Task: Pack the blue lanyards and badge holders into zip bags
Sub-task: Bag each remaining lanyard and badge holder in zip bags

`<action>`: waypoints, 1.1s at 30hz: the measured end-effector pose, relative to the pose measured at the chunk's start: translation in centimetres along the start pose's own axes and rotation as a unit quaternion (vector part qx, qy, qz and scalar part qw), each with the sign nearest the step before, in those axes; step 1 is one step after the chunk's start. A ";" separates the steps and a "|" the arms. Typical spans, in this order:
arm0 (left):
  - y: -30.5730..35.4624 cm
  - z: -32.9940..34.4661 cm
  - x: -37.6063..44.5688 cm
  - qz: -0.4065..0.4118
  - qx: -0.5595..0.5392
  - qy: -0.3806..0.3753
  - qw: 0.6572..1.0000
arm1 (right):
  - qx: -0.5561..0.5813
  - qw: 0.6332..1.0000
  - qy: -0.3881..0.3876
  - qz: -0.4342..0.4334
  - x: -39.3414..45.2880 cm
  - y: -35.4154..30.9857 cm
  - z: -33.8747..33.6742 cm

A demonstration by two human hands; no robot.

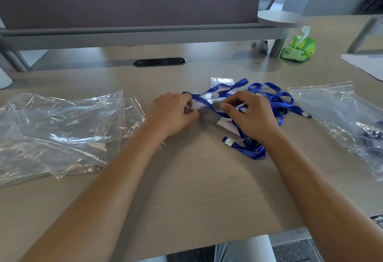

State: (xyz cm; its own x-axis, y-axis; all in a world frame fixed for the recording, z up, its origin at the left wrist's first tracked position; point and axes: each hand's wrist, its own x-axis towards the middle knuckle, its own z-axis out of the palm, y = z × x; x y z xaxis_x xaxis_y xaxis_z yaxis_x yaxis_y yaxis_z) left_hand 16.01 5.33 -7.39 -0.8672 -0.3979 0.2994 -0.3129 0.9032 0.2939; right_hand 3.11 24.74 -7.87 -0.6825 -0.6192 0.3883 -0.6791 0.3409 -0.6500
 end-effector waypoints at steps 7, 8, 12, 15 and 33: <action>-0.4 -0.5 -0.5 0.046 -0.013 0.120 0.992 | -0.008 1.000 -0.014 -0.010 -0.2 -0.3 0.3; -0.5 -0.6 -0.5 0.041 -0.018 0.123 0.991 | -0.006 1.000 -0.006 -0.010 -0.2 -0.4 0.2; -0.7 -0.6 -0.8 0.011 -0.076 0.151 0.986 | 0.007 0.999 0.043 -0.020 -0.3 -1.0 0.2; -1.2 -0.8 -0.9 0.016 -0.110 0.175 0.978 | 0.003 0.998 0.057 -0.010 0.1 -1.4 0.6; -2.6 -0.9 -0.8 -0.037 -0.130 0.300 0.944 | -0.069 0.992 -0.107 0.009 -0.8 -2.1 0.6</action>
State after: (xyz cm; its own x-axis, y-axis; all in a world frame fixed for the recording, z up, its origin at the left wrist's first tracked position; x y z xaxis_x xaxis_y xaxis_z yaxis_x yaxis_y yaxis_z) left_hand 17.82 3.18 -7.58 -0.4462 -0.5492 0.7066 -0.1905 0.8298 0.5246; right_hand 5.30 24.07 -7.22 -0.6316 -0.7431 0.2211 -0.7086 0.4377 -0.5535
